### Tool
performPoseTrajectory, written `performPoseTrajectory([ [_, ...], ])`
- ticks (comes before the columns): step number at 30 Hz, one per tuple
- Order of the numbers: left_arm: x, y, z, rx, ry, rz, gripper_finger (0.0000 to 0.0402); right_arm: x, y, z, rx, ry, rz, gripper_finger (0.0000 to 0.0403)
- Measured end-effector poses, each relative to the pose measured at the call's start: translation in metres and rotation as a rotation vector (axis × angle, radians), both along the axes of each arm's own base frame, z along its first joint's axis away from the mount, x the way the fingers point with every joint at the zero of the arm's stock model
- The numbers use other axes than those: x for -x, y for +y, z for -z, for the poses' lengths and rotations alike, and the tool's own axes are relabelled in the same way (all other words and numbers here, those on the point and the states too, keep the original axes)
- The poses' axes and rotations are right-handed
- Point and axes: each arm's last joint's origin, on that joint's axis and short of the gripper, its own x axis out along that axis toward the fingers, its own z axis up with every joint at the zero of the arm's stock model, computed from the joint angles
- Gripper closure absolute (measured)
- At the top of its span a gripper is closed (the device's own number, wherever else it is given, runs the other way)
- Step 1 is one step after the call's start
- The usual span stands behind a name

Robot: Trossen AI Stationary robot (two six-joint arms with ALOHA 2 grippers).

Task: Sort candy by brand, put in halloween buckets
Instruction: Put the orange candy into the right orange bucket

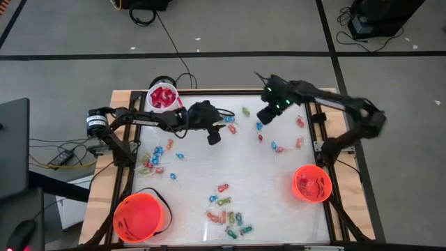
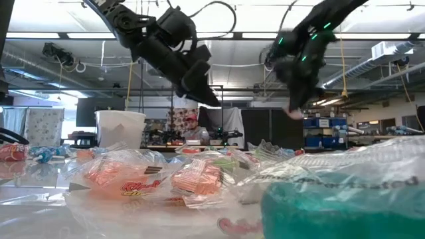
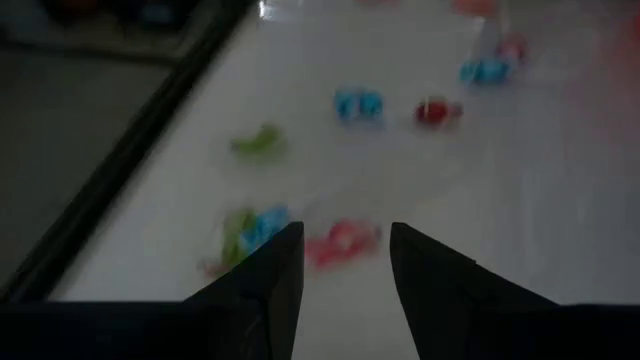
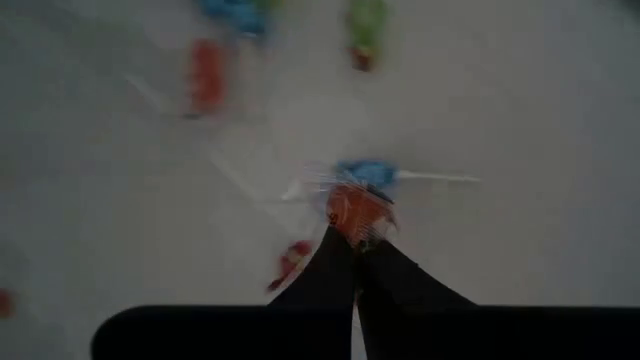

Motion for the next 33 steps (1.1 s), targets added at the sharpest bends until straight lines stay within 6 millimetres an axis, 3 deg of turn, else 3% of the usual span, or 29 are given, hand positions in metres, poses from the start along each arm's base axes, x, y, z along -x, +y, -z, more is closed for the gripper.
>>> performPoseTrajectory([
  [3,-0.002,-0.004,-0.001,0.010,-0.103,0.071,0.0245,0.008,0.039,-0.010,0.055,-0.103,-0.031,0.0394],
  [6,-0.003,-0.008,-0.002,0.028,-0.161,0.117,0.0245,0.023,0.075,-0.011,0.045,-0.089,-0.073,0.0394],
  [14,0.004,-0.005,0.010,0.020,-0.041,0.039,0.0245,0.066,0.144,-0.024,-0.137,0.023,-0.205,0.0394],
  [17,0.006,-0.001,0.012,-0.033,0.000,-0.064,0.0245,0.082,0.162,-0.030,-0.259,0.035,-0.260,0.0394],
  [23,0.007,0.001,0.012,-0.121,0.031,-0.122,0.0245,0.106,0.186,-0.034,-0.400,0.159,-0.141,0.0394],
  [28,0.006,0.002,0.009,-0.128,0.003,-0.126,0.0245,0.109,0.206,-0.031,-0.438,0.260,-0.131,0.0394],
  [33,0.006,0.002,0.009,-0.128,0.004,-0.125,0.0245,0.102,0.226,-0.022,-0.369,0.350,-0.108,0.0381],
])
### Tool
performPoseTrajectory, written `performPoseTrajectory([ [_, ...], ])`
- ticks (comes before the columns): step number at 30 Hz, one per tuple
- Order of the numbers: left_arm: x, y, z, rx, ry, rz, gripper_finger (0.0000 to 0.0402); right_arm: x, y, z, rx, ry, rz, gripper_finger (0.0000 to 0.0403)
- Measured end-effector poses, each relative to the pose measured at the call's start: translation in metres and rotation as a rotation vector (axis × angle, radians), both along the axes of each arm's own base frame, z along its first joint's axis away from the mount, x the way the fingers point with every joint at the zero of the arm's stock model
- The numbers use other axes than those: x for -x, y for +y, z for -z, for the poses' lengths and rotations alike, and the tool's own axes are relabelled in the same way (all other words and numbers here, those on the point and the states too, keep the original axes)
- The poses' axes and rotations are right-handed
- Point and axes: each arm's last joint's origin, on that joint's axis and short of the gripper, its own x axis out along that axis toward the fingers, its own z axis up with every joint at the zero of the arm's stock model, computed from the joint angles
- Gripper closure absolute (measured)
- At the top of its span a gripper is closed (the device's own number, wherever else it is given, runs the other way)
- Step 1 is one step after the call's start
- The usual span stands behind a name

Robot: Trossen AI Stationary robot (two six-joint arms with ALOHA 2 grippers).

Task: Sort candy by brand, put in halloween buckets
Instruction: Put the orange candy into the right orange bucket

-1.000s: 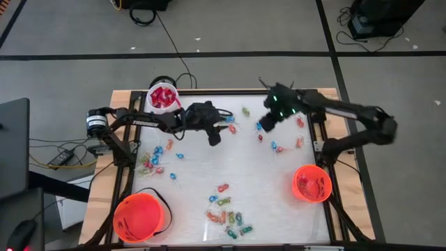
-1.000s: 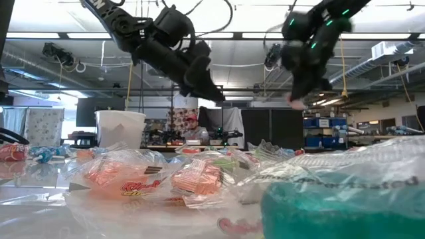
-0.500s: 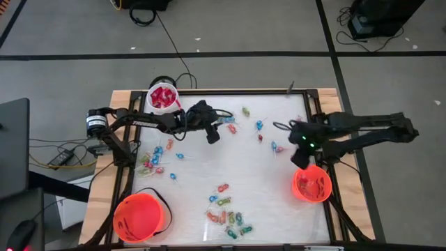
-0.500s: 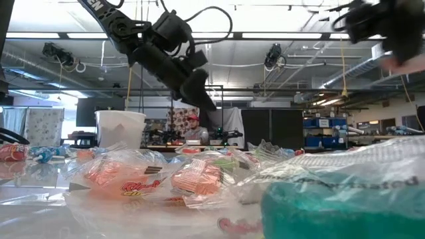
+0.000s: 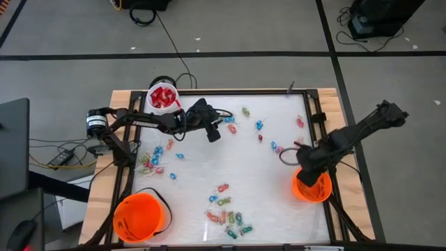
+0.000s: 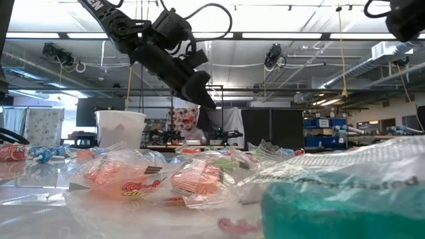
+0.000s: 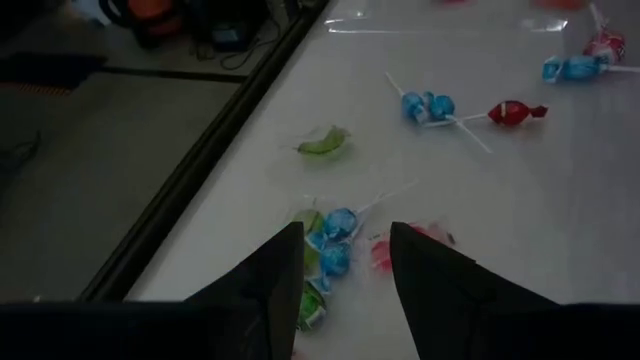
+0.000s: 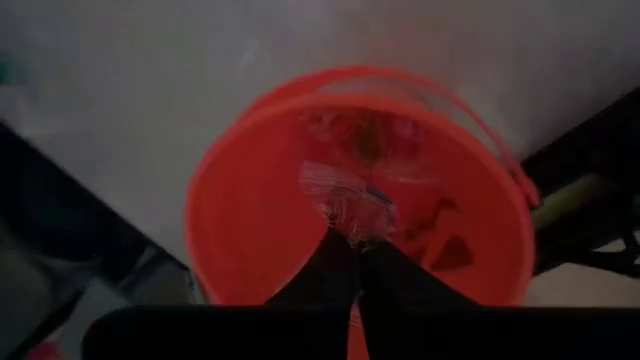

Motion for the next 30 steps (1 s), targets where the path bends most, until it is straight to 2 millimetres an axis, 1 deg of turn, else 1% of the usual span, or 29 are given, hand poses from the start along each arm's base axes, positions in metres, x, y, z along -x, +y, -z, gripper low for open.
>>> performPoseTrajectory([
  [3,0.000,0.000,0.000,-0.001,0.001,0.000,0.0245,-0.006,0.012,0.011,0.027,0.071,-0.004,0.0366],
  [8,0.001,0.000,0.001,-0.001,0.019,-0.003,0.0245,-0.010,0.025,0.025,0.066,0.145,-0.103,0.0325],
  [11,0.001,0.001,0.001,-0.031,0.038,-0.003,0.0245,-0.011,0.027,0.026,0.041,0.154,-0.131,0.0291],
  [15,0.002,0.002,0.001,-0.080,0.056,-0.026,0.0245,-0.010,0.023,0.020,-0.013,0.122,-0.133,0.0246],
  [18,0.002,0.003,0.001,-0.097,0.064,-0.037,0.0245,-0.011,0.017,0.008,-0.033,0.047,-0.139,0.0226],
  [20,0.002,0.004,-0.001,-0.095,0.069,-0.041,0.0245,-0.012,0.010,-0.002,-0.007,-0.034,-0.135,0.0222],
  [24,0.001,0.005,-0.004,-0.081,0.068,-0.026,0.0245,-0.016,-0.007,-0.025,0.102,-0.210,-0.098,0.0223],
  [26,0.001,0.005,-0.003,-0.074,0.068,-0.015,0.0245,-0.018,-0.019,-0.033,0.216,-0.265,-0.043,0.0225],
  [28,0.001,0.005,-0.003,-0.072,0.067,-0.011,0.0245,-0.017,-0.034,-0.033,0.349,-0.230,0.044,0.0228],
  [30,0.001,0.004,-0.003,-0.066,0.072,-0.012,0.0245,-0.017,-0.049,-0.027,0.429,-0.132,0.115,0.0231],
])
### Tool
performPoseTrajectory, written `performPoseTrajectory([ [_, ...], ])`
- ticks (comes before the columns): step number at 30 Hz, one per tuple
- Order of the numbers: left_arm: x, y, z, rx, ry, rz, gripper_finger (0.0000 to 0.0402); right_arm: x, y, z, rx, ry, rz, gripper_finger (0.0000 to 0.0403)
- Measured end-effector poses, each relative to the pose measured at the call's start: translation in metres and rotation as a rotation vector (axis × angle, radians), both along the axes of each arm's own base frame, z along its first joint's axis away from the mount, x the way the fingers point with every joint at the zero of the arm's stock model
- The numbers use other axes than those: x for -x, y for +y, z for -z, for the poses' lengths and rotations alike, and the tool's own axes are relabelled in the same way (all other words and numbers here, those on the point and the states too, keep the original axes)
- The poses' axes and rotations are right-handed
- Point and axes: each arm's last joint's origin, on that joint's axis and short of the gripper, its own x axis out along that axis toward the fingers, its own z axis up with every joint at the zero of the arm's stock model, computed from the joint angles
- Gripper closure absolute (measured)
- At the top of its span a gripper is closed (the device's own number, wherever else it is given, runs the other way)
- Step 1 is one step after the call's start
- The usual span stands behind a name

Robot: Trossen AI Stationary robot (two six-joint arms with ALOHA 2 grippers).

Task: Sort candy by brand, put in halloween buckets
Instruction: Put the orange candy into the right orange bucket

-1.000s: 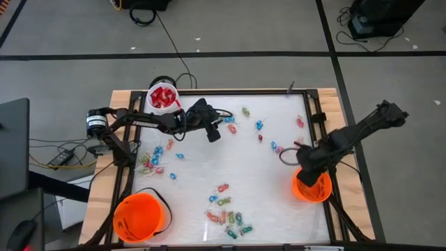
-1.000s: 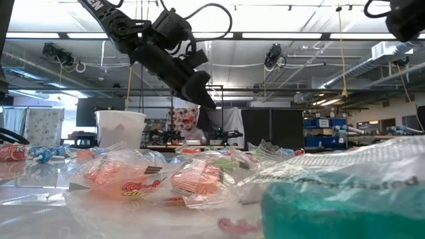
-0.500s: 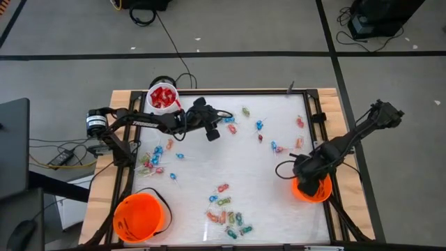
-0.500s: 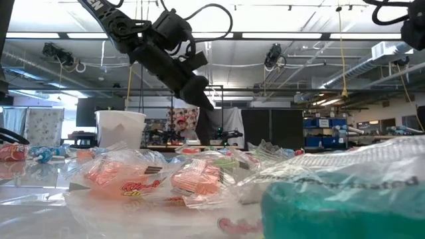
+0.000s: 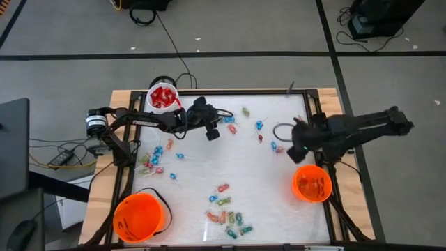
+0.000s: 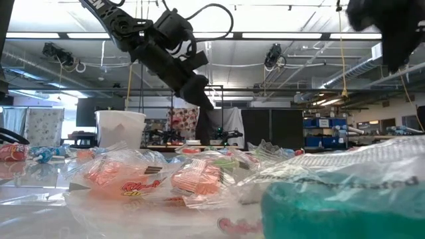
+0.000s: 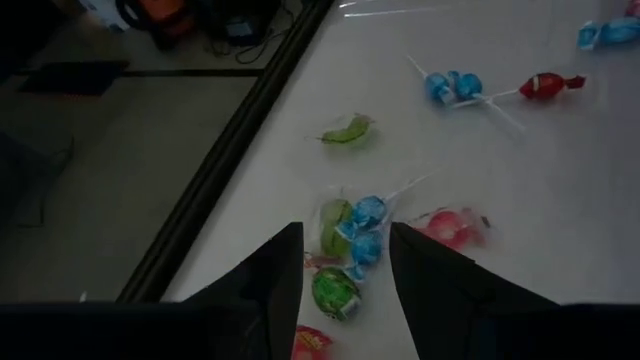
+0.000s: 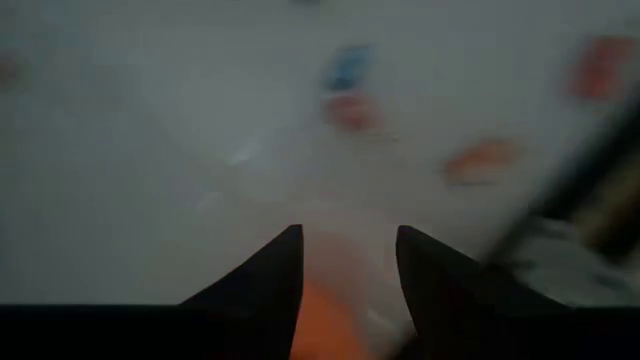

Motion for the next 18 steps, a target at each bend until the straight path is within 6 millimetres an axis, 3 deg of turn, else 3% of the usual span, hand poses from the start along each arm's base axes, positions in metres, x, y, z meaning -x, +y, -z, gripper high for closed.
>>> performPoseTrajectory([
  [4,0.003,-0.001,0.005,0.037,0.042,-0.014,0.0245,-0.005,-0.031,0.020,0.073,0.146,0.140,0.0236],
  [12,0.010,-0.004,0.015,0.089,0.164,-0.022,0.0245,-0.027,-0.101,0.055,0.072,0.194,0.234,0.0237],
  [18,0.010,-0.004,0.015,0.087,0.160,-0.021,0.0245,-0.024,-0.148,0.081,0.037,0.332,0.296,0.0237],
])
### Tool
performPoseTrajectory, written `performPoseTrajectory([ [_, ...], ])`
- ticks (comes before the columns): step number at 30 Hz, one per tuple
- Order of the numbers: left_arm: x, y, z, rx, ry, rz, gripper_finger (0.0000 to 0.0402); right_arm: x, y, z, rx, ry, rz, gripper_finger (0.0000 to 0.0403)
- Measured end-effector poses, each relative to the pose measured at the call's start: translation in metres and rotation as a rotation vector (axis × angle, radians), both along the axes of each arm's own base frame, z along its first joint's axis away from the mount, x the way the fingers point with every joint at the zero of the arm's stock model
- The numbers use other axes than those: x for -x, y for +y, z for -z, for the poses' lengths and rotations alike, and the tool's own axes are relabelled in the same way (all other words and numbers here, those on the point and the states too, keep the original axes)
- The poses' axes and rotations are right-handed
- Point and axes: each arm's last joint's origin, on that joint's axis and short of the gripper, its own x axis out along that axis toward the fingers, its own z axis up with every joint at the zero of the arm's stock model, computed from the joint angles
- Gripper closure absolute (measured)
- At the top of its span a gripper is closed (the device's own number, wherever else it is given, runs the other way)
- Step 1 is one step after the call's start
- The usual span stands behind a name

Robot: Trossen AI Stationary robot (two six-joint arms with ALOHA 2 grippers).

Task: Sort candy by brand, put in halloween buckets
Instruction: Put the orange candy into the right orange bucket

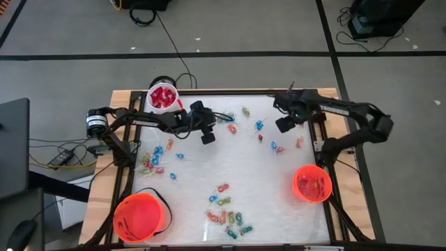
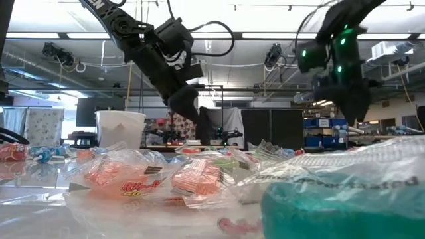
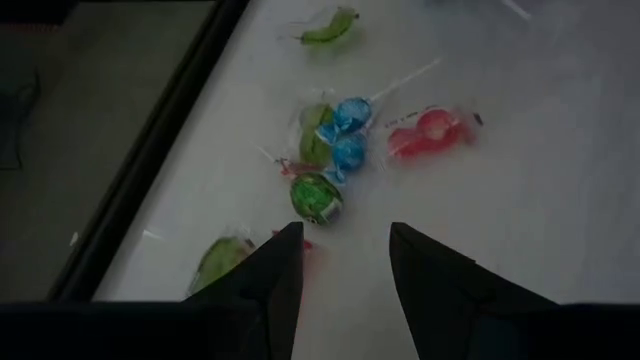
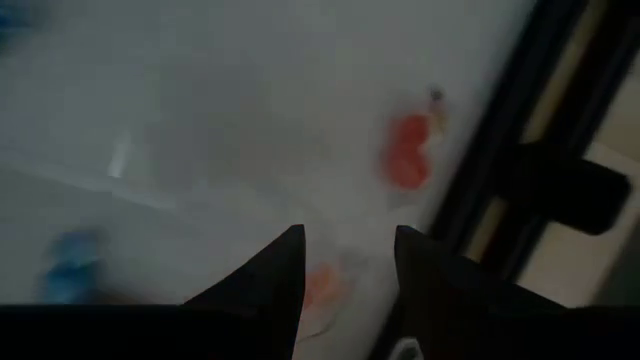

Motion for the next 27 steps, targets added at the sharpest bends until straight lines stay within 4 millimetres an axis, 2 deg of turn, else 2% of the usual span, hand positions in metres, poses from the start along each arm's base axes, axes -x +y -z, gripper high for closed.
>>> performPoseTrajectory([
  [8,0.000,0.000,0.000,-0.003,0.002,0.003,0.0244,0.009,-0.042,0.037,-0.116,0.101,0.057,0.0237],
  [13,0.000,0.000,0.001,0.000,0.009,0.002,0.0244,0.020,-0.060,0.056,-0.191,0.156,0.094,0.0245],
  [20,0.000,0.000,0.001,0.000,0.009,0.002,0.0245,0.016,-0.066,0.066,-0.237,0.143,0.094,0.0281],
  [27,0.001,0.000,0.001,0.001,0.013,0.002,0.0245,0.014,-0.067,0.079,-0.255,0.216,0.085,0.0320],
])
